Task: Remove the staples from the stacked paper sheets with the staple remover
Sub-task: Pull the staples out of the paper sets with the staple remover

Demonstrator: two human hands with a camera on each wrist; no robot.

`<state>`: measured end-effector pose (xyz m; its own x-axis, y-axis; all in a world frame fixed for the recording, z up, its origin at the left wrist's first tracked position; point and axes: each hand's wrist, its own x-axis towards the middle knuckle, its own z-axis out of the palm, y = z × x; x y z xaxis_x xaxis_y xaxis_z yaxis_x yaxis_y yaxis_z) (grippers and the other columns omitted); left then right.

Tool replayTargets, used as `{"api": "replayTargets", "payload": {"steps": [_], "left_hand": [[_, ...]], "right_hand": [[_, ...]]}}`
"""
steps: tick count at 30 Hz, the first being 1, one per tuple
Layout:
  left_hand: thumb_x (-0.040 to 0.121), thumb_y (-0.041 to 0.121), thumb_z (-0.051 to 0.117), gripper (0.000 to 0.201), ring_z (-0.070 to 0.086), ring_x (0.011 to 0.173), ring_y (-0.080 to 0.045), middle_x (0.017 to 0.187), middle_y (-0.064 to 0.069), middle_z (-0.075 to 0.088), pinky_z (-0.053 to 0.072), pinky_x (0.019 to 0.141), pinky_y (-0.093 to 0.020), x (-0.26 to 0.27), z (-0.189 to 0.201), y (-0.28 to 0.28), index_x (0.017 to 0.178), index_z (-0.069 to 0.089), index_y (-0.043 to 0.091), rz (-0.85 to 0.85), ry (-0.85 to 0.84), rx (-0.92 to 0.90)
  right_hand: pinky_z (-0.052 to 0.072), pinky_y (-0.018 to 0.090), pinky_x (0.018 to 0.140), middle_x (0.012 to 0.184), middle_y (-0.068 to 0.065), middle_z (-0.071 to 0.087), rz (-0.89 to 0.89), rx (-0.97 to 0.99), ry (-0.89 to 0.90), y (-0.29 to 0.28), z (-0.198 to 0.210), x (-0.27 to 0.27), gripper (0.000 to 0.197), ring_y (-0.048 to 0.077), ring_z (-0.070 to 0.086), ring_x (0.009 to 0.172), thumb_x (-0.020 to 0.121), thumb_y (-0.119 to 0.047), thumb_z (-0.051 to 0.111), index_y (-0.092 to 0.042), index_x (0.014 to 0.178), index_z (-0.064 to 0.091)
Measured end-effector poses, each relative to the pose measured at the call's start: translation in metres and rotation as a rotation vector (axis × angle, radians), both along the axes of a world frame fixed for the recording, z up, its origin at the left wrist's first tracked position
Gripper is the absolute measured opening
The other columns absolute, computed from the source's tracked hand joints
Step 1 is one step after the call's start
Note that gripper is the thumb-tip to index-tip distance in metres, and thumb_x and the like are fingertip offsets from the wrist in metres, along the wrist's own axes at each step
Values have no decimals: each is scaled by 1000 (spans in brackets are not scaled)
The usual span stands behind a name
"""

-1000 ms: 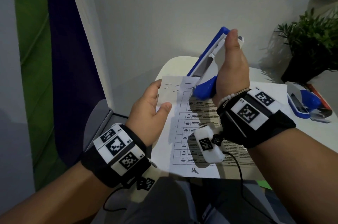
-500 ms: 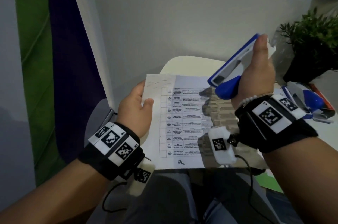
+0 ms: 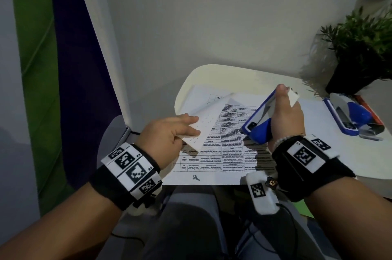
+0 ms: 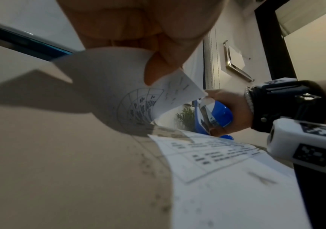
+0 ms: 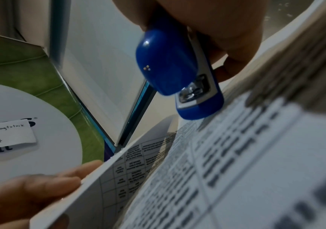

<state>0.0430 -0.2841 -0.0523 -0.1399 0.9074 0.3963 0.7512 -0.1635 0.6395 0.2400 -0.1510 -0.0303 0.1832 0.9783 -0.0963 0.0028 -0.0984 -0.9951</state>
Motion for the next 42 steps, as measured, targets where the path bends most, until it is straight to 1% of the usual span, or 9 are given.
{"api": "replayTargets", "payload": {"steps": [4,7,11,17,21,23,26,31,42], "left_hand": [[78,-5,62,64,54,103,6,112,32,52,44,96,-20,2,10,-2,116,55,46,86,-86,-90],[84,15,63,56,54,93,-11,109,9,57,43,80,-22,-3,21,0,135,43,27,282,-25,-322],[86,18,61,26,61,94,-24,107,-8,66,50,82,-33,-28,27,1,111,62,12,434,-44,-423],[83,13,59,26,62,94,-25,105,-9,67,48,83,-31,-93,80,-19,108,65,12,816,-180,-5],[73,27,57,28,62,78,-25,84,-2,65,53,78,-41,-157,84,-40,97,64,16,938,-12,-26],[76,19,57,15,60,77,-36,80,-15,62,50,75,-51,-164,83,-49,86,63,11,991,110,-130],[81,3,53,19,58,90,-47,95,-28,63,45,79,-54,-169,77,-58,96,64,1,980,196,-219],[84,-5,50,31,56,103,-43,110,-27,61,43,87,-47,-169,48,-57,112,63,2,950,242,-525],[89,1,49,21,56,108,-34,108,-18,62,44,89,-36,-164,-40,-41,105,62,4,785,283,-917]], "right_hand": [[44,52,99,107,2,55,14,-14,-12,-2,1,0,117,34,58,112,43,-96,42,-15,127,49],[44,51,101,113,2,56,17,-18,-4,-3,2,0,128,33,57,115,36,-101,40,-16,132,46],[47,49,98,123,2,56,-47,-49,88,-7,11,-6,113,29,57,115,48,-89,38,-19,138,41],[56,44,86,128,6,57,-67,-111,307,-9,14,-34,83,24,64,103,78,-74,47,-16,139,41],[58,44,78,119,3,59,15,-173,359,-13,6,-56,71,20,66,92,87,-65,47,-16,137,39],[60,41,66,110,1,61,36,-195,446,-14,2,-62,58,16,68,79,90,-58,49,-19,132,40],[57,33,56,99,0,63,57,-182,496,-12,-5,-63,45,14,67,70,93,-52,49,-19,124,47],[58,44,77,95,2,61,111,-113,534,-8,-12,-63,31,24,66,89,96,-48,46,-20,109,53],[56,48,85,95,6,60,117,-63,519,-8,-19,-63,38,27,65,93,95,-48,47,-14,112,53]]}}
